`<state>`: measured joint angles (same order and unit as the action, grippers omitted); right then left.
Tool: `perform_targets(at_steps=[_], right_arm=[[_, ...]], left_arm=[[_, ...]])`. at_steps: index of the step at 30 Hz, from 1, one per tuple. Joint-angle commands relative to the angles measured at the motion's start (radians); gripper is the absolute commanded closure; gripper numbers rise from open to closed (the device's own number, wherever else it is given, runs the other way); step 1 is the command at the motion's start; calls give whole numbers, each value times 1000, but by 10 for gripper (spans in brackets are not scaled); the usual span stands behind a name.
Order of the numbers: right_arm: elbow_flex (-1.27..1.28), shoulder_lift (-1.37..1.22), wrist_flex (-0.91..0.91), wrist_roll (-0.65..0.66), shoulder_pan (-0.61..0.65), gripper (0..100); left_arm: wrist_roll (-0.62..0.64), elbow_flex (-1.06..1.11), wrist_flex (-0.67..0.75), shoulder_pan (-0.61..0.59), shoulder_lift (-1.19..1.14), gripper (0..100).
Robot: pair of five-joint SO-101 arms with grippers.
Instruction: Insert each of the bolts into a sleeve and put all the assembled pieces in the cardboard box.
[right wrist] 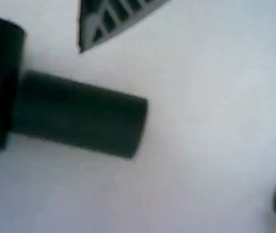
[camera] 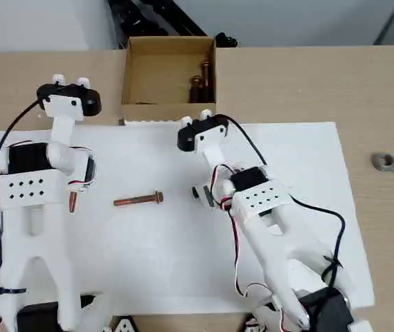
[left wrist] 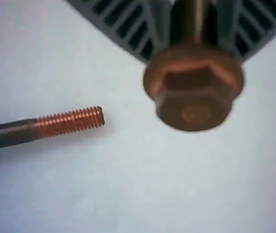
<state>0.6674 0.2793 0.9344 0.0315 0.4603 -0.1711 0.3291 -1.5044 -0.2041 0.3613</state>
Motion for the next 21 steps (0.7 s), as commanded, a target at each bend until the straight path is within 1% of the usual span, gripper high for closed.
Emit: perform_targets(at_steps=[1, 7, 9, 14, 21], right_arm=[[-9, -10, -36, -31, 10, 859], [-8, -36, -39, -28, -41, 859], [-8, -31, -36, -5, -53, 859], [-8, -38, -41, 3, -56, 840], [-2, -44, -97, 5, -70, 834]], left_arm=[[6, -8, 21, -3, 44, 995], [2, -8, 21, -3, 44, 995], [2, -8, 21, -3, 44, 995], [0, -8, 21, -3, 44, 995], [0, -8, 21, -3, 44, 995]])
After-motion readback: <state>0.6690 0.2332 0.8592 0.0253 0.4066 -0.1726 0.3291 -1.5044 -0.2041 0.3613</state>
